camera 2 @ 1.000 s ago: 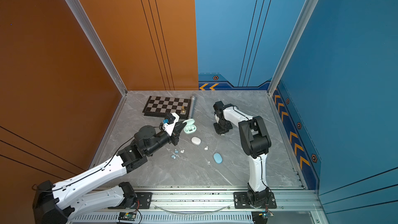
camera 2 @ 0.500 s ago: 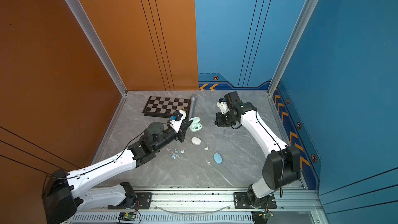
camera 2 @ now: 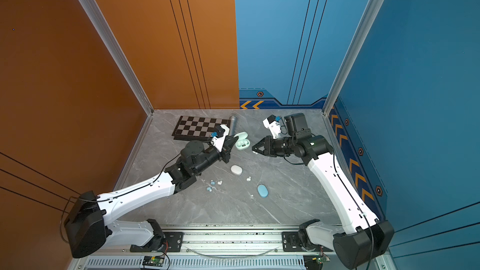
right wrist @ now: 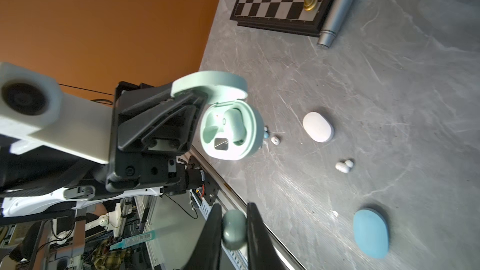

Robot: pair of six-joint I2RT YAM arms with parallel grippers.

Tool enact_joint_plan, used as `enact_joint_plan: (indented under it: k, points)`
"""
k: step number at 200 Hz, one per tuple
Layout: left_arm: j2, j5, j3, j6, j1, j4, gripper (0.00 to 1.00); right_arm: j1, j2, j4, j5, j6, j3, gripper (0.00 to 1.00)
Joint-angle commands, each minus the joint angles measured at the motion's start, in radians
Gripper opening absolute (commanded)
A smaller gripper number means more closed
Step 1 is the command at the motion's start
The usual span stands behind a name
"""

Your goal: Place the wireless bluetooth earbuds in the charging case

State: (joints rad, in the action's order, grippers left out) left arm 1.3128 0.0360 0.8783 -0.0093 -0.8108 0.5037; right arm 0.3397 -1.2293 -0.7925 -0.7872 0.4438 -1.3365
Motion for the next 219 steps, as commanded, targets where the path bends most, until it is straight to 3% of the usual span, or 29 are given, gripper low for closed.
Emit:
enact_joint_plan:
  k: [1, 63, 219]
  points:
    - [0.012, -0.026, 0.033, -0.007, 0.0, 0.032, 0.0, 0.022, 0.006, 0.09, -0.055, 0.088, -0.014, 0.19]
    - [0.004, -0.02, 0.036, 0.006, -0.016, 0.032, 0.0, 0.072, -0.048, 0.232, -0.035, 0.186, -0.059, 0.19]
    - [-0.018, -0.014, 0.037, 0.01, -0.024, 0.032, 0.0, 0.1, -0.141, 0.295, 0.032, 0.176, -0.023, 0.21]
